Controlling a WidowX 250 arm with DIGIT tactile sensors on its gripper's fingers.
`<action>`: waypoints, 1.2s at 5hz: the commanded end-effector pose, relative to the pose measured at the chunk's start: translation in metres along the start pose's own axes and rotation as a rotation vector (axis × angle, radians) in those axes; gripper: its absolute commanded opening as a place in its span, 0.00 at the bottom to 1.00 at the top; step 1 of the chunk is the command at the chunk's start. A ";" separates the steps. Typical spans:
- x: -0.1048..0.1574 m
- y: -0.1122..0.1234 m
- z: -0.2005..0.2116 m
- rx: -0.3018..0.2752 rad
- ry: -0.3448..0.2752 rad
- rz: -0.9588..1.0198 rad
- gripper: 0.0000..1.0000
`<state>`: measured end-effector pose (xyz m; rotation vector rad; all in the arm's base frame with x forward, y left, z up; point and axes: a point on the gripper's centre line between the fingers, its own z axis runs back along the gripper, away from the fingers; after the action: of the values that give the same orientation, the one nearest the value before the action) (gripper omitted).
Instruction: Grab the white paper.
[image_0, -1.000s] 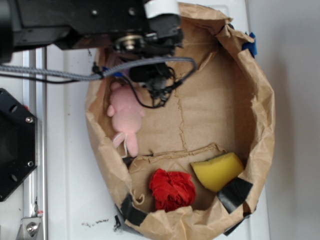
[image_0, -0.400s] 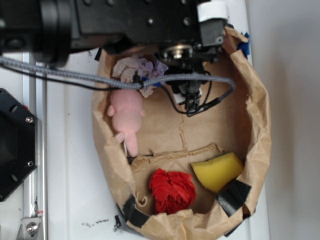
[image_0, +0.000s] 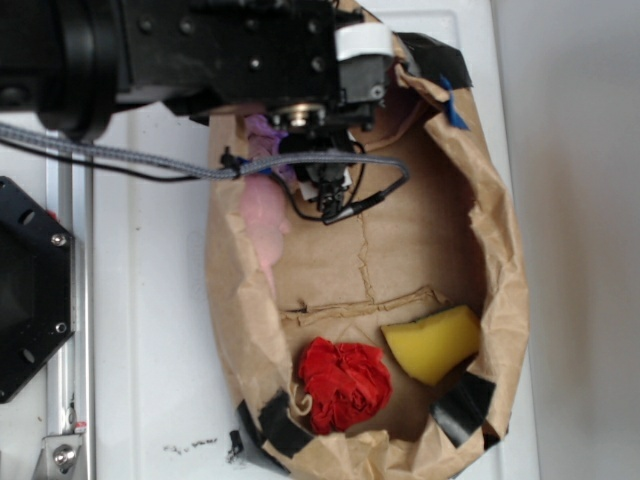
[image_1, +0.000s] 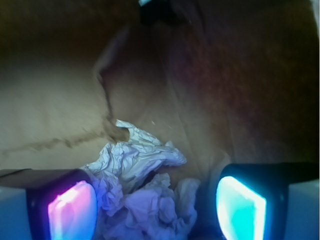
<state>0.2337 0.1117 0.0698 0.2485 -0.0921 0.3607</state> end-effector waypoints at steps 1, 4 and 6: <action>0.004 0.007 -0.017 0.026 0.017 0.023 1.00; -0.043 0.026 -0.040 -0.043 0.092 -0.120 1.00; -0.020 0.016 -0.030 -0.042 0.082 -0.094 0.00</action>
<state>0.2109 0.1200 0.0336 0.1844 0.0100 0.2501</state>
